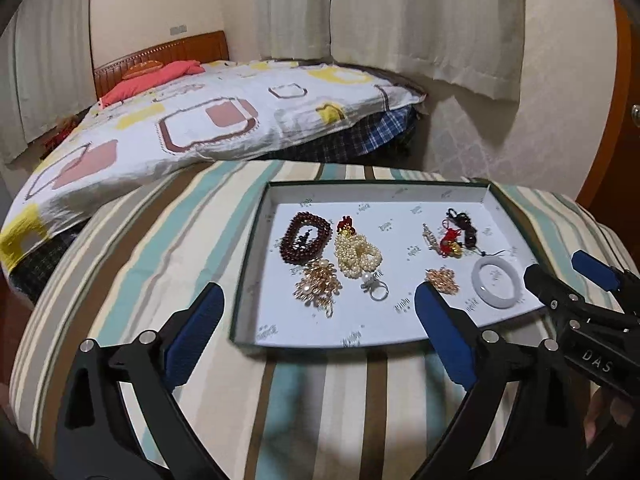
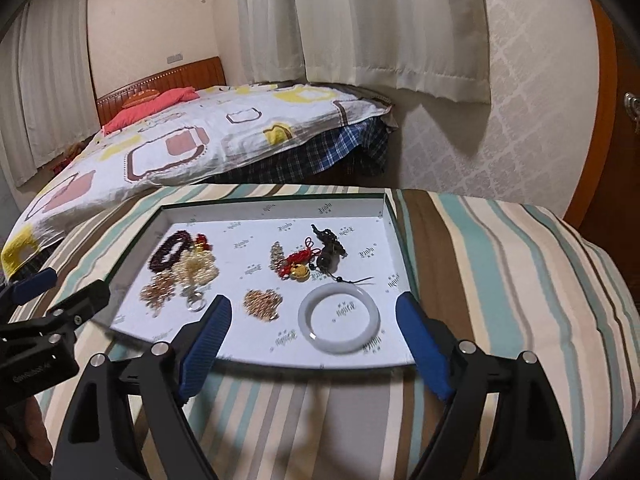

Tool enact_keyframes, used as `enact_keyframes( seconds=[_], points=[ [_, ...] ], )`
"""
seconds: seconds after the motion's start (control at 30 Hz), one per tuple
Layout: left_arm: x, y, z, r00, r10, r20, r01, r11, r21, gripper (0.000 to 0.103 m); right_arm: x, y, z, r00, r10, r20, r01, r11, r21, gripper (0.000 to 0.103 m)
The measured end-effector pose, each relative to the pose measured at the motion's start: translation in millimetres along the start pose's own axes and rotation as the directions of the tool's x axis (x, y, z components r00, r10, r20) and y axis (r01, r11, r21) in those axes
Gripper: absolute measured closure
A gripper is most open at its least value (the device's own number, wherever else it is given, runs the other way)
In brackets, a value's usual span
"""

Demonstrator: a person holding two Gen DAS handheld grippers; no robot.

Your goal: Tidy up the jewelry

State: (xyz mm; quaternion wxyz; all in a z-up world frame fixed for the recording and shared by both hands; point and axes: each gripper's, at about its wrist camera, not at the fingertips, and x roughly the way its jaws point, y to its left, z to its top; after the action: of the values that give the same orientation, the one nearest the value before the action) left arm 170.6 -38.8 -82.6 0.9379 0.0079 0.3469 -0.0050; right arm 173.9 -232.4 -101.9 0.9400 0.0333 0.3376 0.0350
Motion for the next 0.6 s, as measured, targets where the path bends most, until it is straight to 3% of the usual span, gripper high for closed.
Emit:
enact_keyframes(
  seconds=[0.23,0.6],
  points=[
    [-58,13,-7,0.998,0.010,0.059,-0.008,1.000,-0.028,0.006,-53,9,-12,0.999,0.011,0.044,-0.011,1.000,-0.010,0.019],
    [-147,26,-21,0.984,0.091,0.152,-0.087,0.996,-0.037,0.004,-131,11,-23,0.992,0.040,0.116,-0.039,0.999,-0.009,0.019]
  ],
)
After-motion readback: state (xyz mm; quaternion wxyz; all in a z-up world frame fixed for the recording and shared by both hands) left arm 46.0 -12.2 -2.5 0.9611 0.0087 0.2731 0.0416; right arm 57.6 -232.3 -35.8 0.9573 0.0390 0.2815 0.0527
